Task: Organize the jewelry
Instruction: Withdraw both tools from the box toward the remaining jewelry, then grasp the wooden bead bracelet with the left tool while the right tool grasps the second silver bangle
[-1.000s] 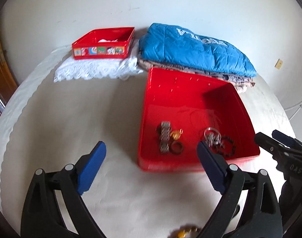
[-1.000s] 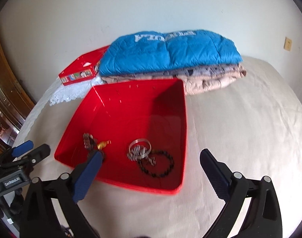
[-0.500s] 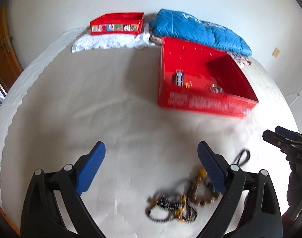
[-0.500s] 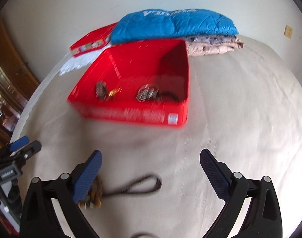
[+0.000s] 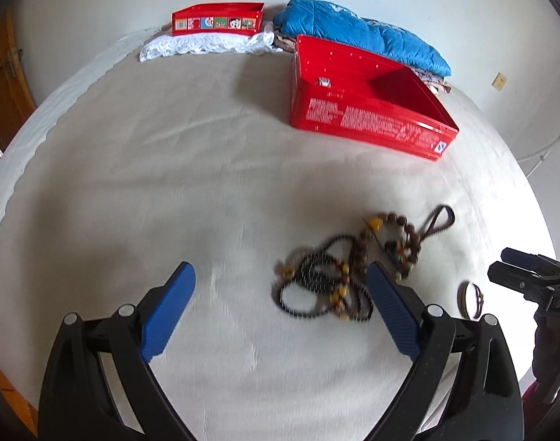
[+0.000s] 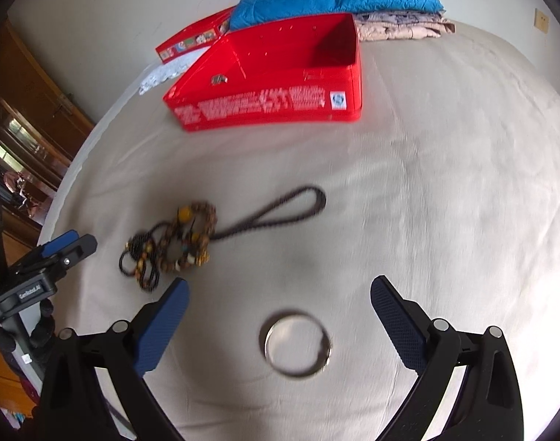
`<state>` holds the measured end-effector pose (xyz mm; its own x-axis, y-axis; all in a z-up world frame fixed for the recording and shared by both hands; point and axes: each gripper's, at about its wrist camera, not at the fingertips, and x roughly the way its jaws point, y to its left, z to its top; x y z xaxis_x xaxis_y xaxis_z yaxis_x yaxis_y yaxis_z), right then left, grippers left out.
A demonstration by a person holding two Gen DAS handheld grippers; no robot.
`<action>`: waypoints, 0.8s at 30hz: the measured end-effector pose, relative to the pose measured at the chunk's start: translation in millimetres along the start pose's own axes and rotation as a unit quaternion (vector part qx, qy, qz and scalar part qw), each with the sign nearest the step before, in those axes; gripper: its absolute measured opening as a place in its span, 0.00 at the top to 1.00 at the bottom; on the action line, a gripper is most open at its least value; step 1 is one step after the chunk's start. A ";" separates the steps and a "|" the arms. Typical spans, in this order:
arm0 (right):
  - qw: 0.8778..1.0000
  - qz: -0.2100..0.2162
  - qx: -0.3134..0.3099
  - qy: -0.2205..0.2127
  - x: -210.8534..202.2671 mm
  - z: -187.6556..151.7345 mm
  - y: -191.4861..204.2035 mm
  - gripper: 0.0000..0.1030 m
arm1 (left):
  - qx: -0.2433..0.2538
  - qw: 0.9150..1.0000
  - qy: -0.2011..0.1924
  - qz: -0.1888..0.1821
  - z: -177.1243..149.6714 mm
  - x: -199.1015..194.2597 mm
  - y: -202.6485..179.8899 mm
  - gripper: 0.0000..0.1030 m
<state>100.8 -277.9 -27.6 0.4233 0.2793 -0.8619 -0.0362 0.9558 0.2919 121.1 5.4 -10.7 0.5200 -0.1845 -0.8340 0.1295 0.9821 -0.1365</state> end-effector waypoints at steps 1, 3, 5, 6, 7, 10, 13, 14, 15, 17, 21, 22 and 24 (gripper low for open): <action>1.000 0.003 0.001 0.005 1.0 -2.5 -0.5 0.04 | 0.000 1.000 0.001 0.000 -3.1 -0.3 0.7 0.09; 1.000 0.008 0.005 0.016 3.0 -7.6 -1.9 0.06 | -0.002 1.000 0.003 0.001 -8.0 -1.3 2.1 0.09; 0.999 0.013 0.007 0.029 5.1 -15.0 -2.8 0.10 | -0.003 1.000 0.005 -0.001 -12.4 -2.2 3.1 0.09; 0.999 0.015 0.009 0.037 6.8 -17.9 -3.3 0.14 | -0.004 1.000 0.007 -0.002 -14.1 -2.4 3.3 0.09; 0.999 0.015 0.011 0.042 7.9 -20.1 -3.9 0.16 | -0.003 1.000 0.009 -0.003 -16.1 -2.7 3.3 0.09; 0.998 0.010 0.011 0.057 12.8 -26.2 -3.9 0.21 | -0.002 1.000 0.010 -0.006 -19.3 -4.2 2.4 0.09; 0.997 -0.003 0.005 0.072 20.5 -30.7 -1.9 0.28 | -0.005 1.000 0.008 -0.009 -21.7 -7.5 3.0 0.09; 0.997 -0.007 0.003 0.074 23.4 -31.0 -1.3 0.30 | -0.005 1.000 0.008 -0.010 -22.3 -8.3 3.0 0.09; 0.997 -0.018 -0.002 0.072 25.0 -31.9 0.5 0.33 | -0.006 1.000 0.008 -0.011 -22.8 -9.1 3.1 0.09; 0.997 -0.035 -0.012 0.069 25.5 -33.2 4.6 0.37 | -0.006 1.000 0.009 -0.014 -25.0 -10.0 2.1 0.09; 0.996 -0.056 -0.020 0.065 27.1 -32.8 6.3 0.48 | -0.005 1.000 0.017 -0.020 -29.0 -8.7 -0.7 0.09; 0.996 -0.060 -0.020 0.065 27.1 -32.2 5.3 0.51 | -0.005 1.000 0.018 -0.021 -29.1 -8.3 -1.4 0.09; 0.996 -0.057 -0.017 0.063 27.1 -31.2 3.3 0.52 | -0.005 0.999 0.020 -0.025 -30.1 -8.8 -3.7 0.09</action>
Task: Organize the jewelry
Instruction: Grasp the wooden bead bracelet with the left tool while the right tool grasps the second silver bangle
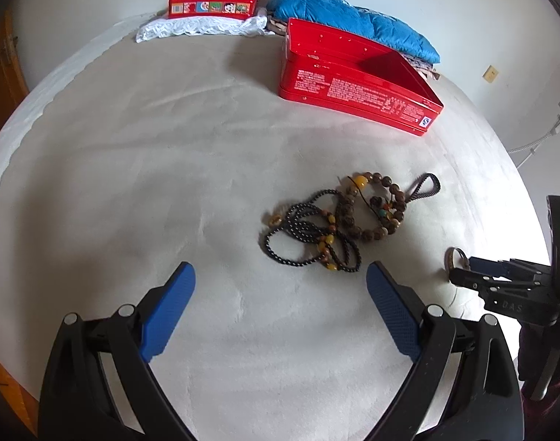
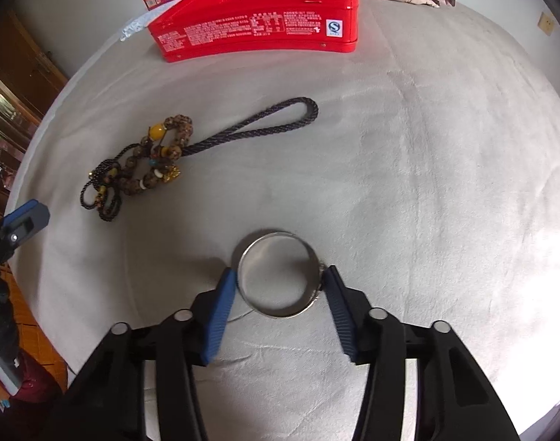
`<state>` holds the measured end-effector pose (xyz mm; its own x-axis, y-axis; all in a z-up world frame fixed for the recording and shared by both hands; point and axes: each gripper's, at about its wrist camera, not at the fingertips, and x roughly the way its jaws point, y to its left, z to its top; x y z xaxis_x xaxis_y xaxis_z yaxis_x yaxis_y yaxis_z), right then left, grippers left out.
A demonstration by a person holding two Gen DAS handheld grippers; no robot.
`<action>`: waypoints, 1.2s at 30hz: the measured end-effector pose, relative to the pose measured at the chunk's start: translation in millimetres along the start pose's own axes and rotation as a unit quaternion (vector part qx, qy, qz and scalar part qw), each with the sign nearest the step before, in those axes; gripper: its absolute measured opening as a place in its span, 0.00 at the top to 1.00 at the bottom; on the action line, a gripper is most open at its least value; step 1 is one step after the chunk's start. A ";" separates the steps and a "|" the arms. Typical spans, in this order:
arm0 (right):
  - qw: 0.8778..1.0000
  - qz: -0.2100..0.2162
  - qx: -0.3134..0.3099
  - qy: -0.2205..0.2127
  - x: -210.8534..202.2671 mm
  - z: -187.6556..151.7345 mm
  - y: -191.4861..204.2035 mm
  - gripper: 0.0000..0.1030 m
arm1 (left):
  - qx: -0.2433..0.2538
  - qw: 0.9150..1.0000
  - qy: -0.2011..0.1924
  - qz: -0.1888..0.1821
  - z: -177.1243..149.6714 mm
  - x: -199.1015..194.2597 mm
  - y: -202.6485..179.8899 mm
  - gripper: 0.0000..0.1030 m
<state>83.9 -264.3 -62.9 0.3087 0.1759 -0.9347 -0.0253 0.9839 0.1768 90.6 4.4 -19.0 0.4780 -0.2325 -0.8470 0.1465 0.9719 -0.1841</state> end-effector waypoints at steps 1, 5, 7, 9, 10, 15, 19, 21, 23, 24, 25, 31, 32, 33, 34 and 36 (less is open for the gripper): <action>1.000 0.001 0.000 -0.002 0.0 -0.3 -0.5 0.52 | 0.000 1.000 0.000 -0.002 -0.3 -0.6 -0.7 0.09; 1.000 0.003 0.000 -0.007 -0.9 -0.9 -1.2 0.53 | 0.005 1.000 0.000 -0.010 0.8 -2.7 -7.9 0.09; 1.000 0.012 0.008 -0.007 -2.2 1.0 -4.1 0.53 | 0.004 1.000 0.000 -0.019 2.9 -3.3 -12.9 0.09; 1.000 0.007 0.011 -0.009 -4.9 2.0 -8.7 0.53 | 0.005 1.000 0.005 -0.030 6.4 -1.7 -19.2 0.09; 1.000 0.006 0.013 -0.009 -5.7 2.8 -9.9 0.53 | 0.006 0.999 0.008 -0.031 7.7 -0.2 -22.2 0.10; 0.999 0.003 0.032 -0.011 -10.3 7.5 -26.3 0.53 | 0.021 0.998 0.028 -0.044 16.7 15.3 -45.4 0.13; 0.999 0.004 0.047 -0.017 -16.2 14.1 -42.4 0.53 | 0.041 0.996 0.055 -0.059 20.3 31.5 -64.2 0.27; 0.998 0.005 0.052 -0.020 -19.0 16.3 -48.3 0.53 | 0.050 0.995 0.063 -0.062 22.2 39.3 -74.0 0.31; 0.998 0.006 0.055 -0.022 -21.8 18.1 -53.9 0.53 | 0.063 0.994 0.067 -0.067 23.7 44.4 -81.7 0.39; 0.998 0.009 0.057 -0.023 -22.6 18.8 -56.5 0.53 | 0.069 0.993 0.069 -0.069 24.2 46.9 -85.1 0.41; 0.998 0.011 0.057 -0.022 -20.9 20.5 -56.9 0.53 | 0.076 0.992 0.072 -0.069 24.9 50.2 -88.5 0.44; 0.998 0.022 0.056 -0.014 -15.6 19.9 -60.7 0.53 | 0.093 0.990 0.084 -0.060 31.4 65.6 -94.3 0.53; 0.998 0.024 0.056 -0.011 -13.0 20.4 -60.8 0.53 | 0.097 0.990 0.083 -0.055 32.8 67.7 -95.3 0.53; 0.998 0.026 0.056 -0.009 -10.7 21.3 -60.8 0.53 | 0.103 0.990 0.083 -0.053 34.2 69.3 -95.9 0.53; 0.998 0.027 0.057 -0.007 -8.6 21.3 -61.4 0.53 | 0.110 0.989 0.086 -0.055 35.7 71.7 -97.2 0.53; 0.998 0.027 0.057 -0.007 -7.3 22.1 -61.9 0.53 | 0.117 0.987 0.092 -0.059 39.0 76.2 -98.4 0.53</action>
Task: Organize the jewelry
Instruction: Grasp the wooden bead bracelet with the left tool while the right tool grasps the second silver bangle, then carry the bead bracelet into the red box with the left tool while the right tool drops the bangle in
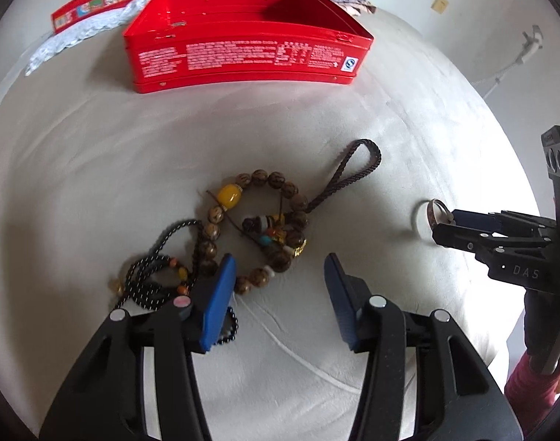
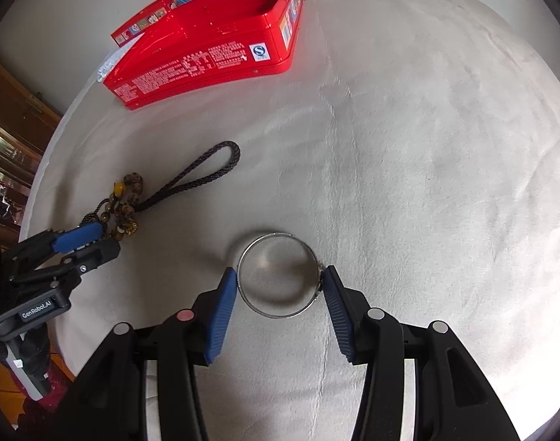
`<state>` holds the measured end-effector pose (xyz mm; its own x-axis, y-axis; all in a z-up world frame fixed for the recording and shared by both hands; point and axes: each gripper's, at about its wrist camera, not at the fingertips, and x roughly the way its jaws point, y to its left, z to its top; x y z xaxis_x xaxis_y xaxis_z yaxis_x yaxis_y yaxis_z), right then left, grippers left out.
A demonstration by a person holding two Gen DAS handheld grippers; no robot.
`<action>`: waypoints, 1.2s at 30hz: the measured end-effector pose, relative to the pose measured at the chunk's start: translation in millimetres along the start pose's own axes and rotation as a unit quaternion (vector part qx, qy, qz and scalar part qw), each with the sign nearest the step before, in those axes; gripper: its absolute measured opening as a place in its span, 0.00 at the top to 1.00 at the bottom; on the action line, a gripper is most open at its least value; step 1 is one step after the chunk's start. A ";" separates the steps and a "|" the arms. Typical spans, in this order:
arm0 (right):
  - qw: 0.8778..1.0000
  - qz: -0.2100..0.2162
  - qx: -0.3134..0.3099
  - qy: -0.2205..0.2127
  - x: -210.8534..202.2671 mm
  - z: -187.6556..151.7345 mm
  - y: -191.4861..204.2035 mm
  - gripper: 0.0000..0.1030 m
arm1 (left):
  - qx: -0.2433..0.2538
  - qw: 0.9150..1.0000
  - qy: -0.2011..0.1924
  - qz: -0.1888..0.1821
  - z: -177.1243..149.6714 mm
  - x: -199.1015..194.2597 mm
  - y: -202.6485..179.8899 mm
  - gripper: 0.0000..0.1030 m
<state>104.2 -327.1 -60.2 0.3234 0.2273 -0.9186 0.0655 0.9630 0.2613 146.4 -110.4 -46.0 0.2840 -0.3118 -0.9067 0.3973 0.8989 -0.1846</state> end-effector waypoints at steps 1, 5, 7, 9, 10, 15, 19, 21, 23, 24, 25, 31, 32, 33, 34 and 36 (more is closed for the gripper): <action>1.000 0.001 0.000 0.000 -0.9 -0.2 -0.7 0.53 | 0.001 1.000 0.002 0.001 2.5 2.0 0.7 0.53; 1.000 -0.001 -0.001 0.000 -0.3 1.6 0.8 0.53 | 0.019 1.000 0.014 -0.001 10.5 13.3 -0.9 0.58; 1.000 -0.002 -0.002 0.001 0.2 2.4 1.8 0.53 | 0.032 0.999 0.011 0.012 11.3 16.2 -3.4 0.67; 1.000 -0.003 -0.001 0.001 0.2 2.5 2.7 0.53 | 0.043 0.999 0.010 0.020 12.6 18.1 -3.5 0.78; 1.000 -0.004 -0.002 0.002 0.6 3.6 3.4 0.53 | 0.045 0.999 0.010 0.018 11.0 17.3 -3.6 0.82; 1.000 -0.003 -0.004 0.003 0.6 4.3 7.2 0.53 | 0.047 0.999 0.008 -0.008 4.3 5.1 -4.4 0.87; 1.000 0.004 -0.006 0.003 -0.9 5.0 11.8 0.53 | 0.043 0.999 -0.012 -0.030 2.7 -15.2 0.7 0.89; 1.000 0.008 -0.008 0.001 -2.3 5.3 15.0 0.53 | 0.037 0.998 -0.026 -0.038 3.7 -27.4 3.9 0.89; 1.000 0.009 -0.010 -0.001 -4.0 5.4 17.7 0.53 | 0.031 0.998 -0.038 -0.045 2.4 -37.7 6.9 0.89; 1.000 0.011 -0.012 -0.003 -5.3 5.5 19.4 0.53 | 0.027 0.997 -0.044 -0.049 0.5 -43.6 8.6 0.89; 1.000 0.012 -0.014 -0.004 -6.2 5.6 21.1 0.53 | 0.021 0.997 -0.053 -0.052 0.0 -49.3 11.6 0.89; 1.000 0.013 -0.024 -0.011 -11.6 8.7 30.5 0.53 | -0.007 0.994 -0.083 -0.066 -8.9 -70.7 26.0 0.89; 1.000 0.014 -0.026 -0.012 -12.4 9.4 32.3 0.53 | -0.011 0.994 -0.087 -0.067 -8.6 -73.2 28.3 0.89; 0.999 0.014 -0.027 -0.012 -11.8 10.1 33.8 0.53 | -0.015 0.994 -0.090 -0.068 -9.8 -75.6 30.9 0.89; 0.999 0.014 -0.029 -0.013 -12.3 10.6 36.4 0.53 | -0.020 0.993 -0.093 -0.069 -10.9 -77.7 33.6 0.89; 0.999 0.014 -0.032 -0.014 -13.2 11.4 41.0 0.53 | -0.023 0.993 -0.095 -0.072 -15.3 -82.6 33.4 0.89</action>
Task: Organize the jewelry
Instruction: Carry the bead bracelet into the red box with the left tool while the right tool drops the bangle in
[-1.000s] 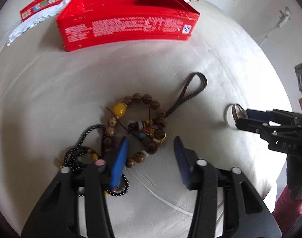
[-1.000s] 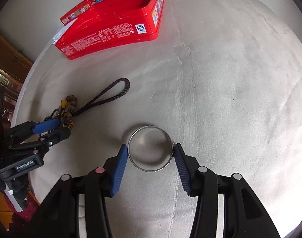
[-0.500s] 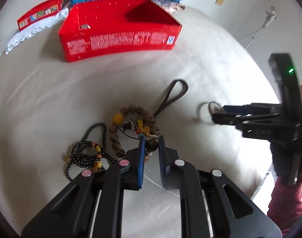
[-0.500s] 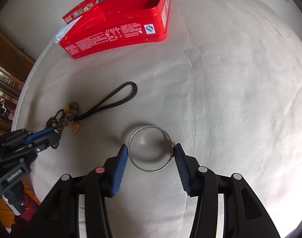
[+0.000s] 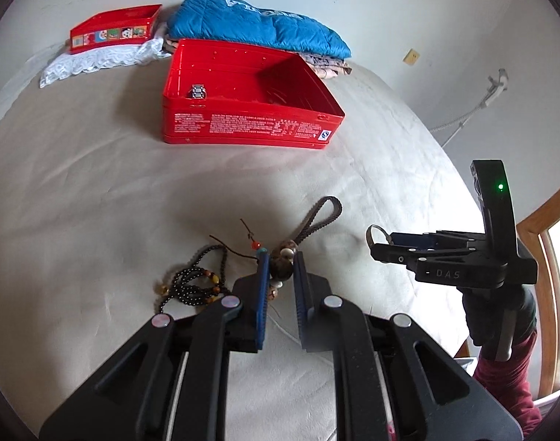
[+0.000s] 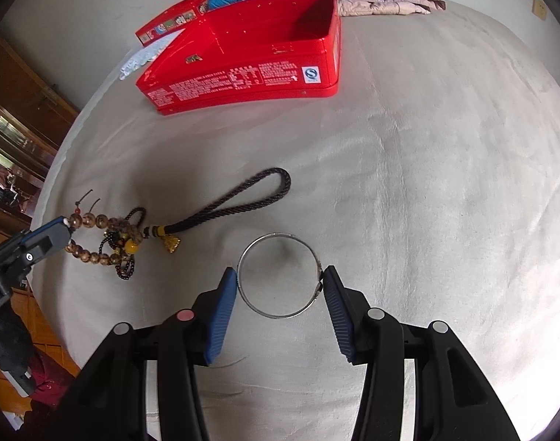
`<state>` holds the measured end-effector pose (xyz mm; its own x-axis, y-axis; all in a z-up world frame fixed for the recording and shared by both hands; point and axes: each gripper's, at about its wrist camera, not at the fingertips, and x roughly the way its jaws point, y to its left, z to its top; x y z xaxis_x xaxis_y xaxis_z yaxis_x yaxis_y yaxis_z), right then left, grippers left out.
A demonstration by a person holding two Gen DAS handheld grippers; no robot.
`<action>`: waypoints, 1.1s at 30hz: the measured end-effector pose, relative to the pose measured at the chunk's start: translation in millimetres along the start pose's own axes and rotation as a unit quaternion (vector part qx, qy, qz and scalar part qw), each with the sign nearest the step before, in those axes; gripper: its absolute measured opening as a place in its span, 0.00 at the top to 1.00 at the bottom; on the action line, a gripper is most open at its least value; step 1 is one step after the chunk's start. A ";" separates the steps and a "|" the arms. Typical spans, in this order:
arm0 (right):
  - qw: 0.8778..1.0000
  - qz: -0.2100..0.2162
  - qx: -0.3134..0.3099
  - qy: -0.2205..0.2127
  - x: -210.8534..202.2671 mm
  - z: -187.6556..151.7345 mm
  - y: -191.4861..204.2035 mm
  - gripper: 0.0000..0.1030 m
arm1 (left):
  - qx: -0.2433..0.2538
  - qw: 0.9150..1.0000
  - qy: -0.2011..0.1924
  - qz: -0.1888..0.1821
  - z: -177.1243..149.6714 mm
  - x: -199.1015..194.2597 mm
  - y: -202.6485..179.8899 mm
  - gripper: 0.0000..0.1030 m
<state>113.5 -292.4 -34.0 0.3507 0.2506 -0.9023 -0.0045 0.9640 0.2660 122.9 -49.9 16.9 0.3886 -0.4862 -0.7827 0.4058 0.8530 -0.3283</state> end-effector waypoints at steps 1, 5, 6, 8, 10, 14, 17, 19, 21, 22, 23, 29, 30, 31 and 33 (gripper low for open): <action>1.000 0.000 -0.001 0.000 -0.7 0.5 1.4 0.53 | -0.004 1.000 -0.003 0.000 -0.4 -1.9 1.5 0.89; 1.000 0.001 -0.008 -0.001 -1.8 2.6 9.0 0.53 | -0.014 1.000 -0.017 0.005 -1.4 -11.5 8.6 0.89; 1.000 0.001 -0.010 -0.002 -2.2 3.2 11.8 0.53 | -0.017 1.000 -0.021 0.008 -1.0 -13.7 10.6 0.89; 1.000 0.004 -0.013 -0.004 -3.1 4.0 15.5 0.53 | -0.024 0.999 -0.031 0.012 -1.0 -20.5 15.9 0.89; 1.000 0.006 -0.018 -0.005 -3.3 5.6 20.8 0.53 | -0.030 0.999 -0.038 0.015 -1.1 -26.5 20.5 0.89; 1.000 0.006 -0.028 -0.006 -1.2 10.4 32.5 0.53 | -0.034 0.998 -0.047 0.024 0.6 -32.6 27.3 0.89; 0.999 0.001 -0.032 -0.005 3.4 15.3 37.6 0.53 | -0.039 0.997 -0.050 0.033 2.6 -30.5 33.1 0.89; 0.999 0.000 -0.032 0.000 8.3 18.3 39.5 0.53 | -0.043 0.997 -0.050 0.041 4.3 -26.3 37.4 0.89; 0.999 0.001 -0.032 0.005 14.0 21.0 40.7 0.53 | -0.045 0.996 -0.048 0.055 5.3 -19.3 42.2 0.89; 0.999 0.001 -0.032 0.007 15.8 21.4 41.1 0.53 | -0.047 0.996 -0.044 0.058 5.5 -15.5 45.1 0.89; 0.999 0.002 -0.032 0.009 17.2 22.1 41.4 0.53 | -0.050 0.996 -0.041 0.059 5.5 -12.1 47.7 0.89; 0.999 0.005 -0.036 0.008 18.7 28.8 45.1 0.53 | -0.047 0.996 -0.028 0.071 6.2 3.5 53.4 0.89; 0.999 0.007 -0.036 0.006 17.5 30.9 45.4 0.53 | -0.047 0.996 -0.027 0.070 6.7 4.3 53.2 0.89; 0.999 0.008 -0.036 0.004 17.1 32.6 45.8 0.53 | -0.045 0.996 -0.026 0.068 8.1 5.0 52.9 0.89; 0.999 0.009 -0.037 0.000 15.3 36.6 46.4 0.53 | -0.041 0.996 -0.028 0.069 10.6 4.4 51.4 0.89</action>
<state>152.9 -247.0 -23.1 0.3507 0.2679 -0.8974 -0.0803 0.9633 0.2562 154.3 -10.2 2.3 0.4830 -0.3710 -0.7932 0.2766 0.9241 -0.2638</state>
